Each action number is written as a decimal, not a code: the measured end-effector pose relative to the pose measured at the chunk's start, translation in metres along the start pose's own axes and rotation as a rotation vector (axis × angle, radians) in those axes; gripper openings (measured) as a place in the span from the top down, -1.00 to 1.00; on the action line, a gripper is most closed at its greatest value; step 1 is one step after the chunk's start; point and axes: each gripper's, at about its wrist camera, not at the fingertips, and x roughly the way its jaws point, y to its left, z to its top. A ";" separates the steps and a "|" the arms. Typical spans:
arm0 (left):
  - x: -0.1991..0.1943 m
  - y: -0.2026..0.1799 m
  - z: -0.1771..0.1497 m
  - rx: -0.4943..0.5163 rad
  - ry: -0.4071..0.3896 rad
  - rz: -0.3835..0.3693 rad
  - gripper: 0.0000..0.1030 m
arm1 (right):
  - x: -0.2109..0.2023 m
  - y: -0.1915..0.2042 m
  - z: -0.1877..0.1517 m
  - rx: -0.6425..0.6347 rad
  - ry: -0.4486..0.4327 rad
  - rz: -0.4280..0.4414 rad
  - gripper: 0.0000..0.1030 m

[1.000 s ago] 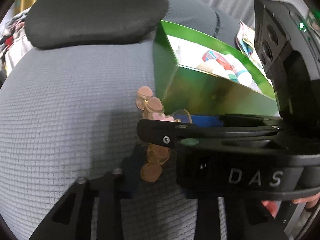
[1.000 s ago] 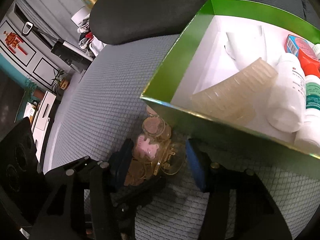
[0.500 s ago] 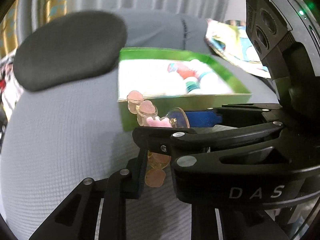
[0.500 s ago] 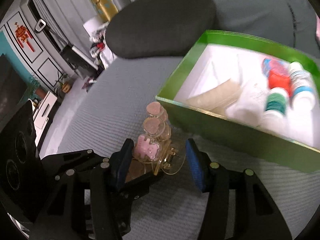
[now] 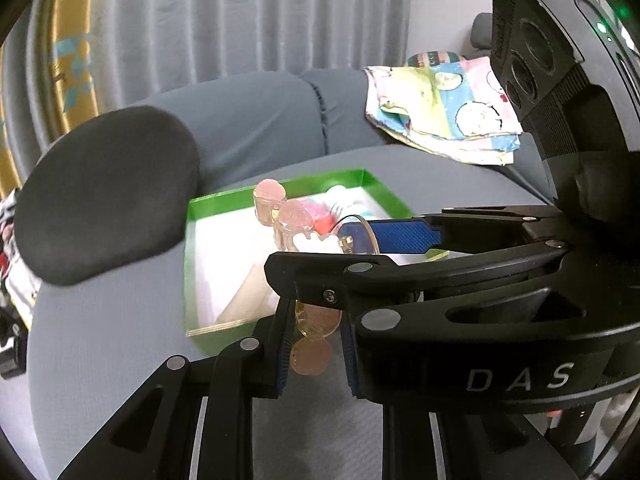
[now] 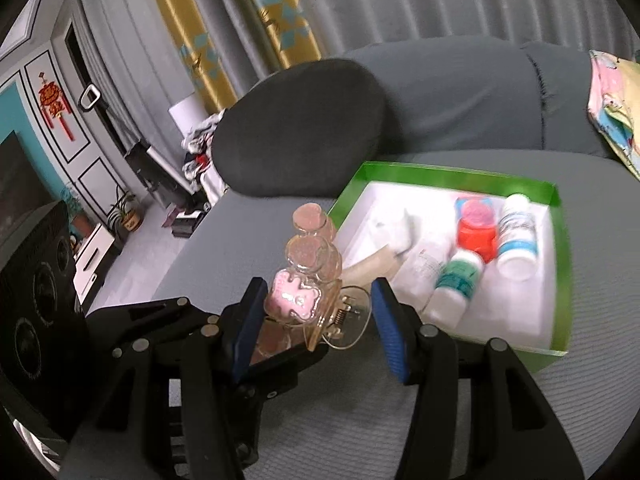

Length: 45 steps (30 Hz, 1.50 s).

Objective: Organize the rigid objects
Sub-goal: 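Lift the clip cluster over the green box rim and lower it inside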

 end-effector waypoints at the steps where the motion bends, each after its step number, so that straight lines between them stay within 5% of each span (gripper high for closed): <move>1: 0.001 -0.002 0.004 0.003 -0.002 -0.002 0.58 | -0.002 -0.003 0.003 0.002 -0.008 -0.006 -0.03; 13: 0.045 -0.002 0.038 -0.011 0.011 -0.050 0.58 | 0.000 -0.049 0.028 0.037 -0.032 -0.040 -0.03; 28: 0.124 0.020 0.031 -0.117 0.126 -0.113 0.58 | 0.066 -0.100 0.024 0.113 0.062 -0.061 -0.03; 45: 0.154 0.024 0.029 -0.140 0.197 -0.109 0.58 | 0.095 -0.116 0.017 0.147 0.136 -0.087 -0.04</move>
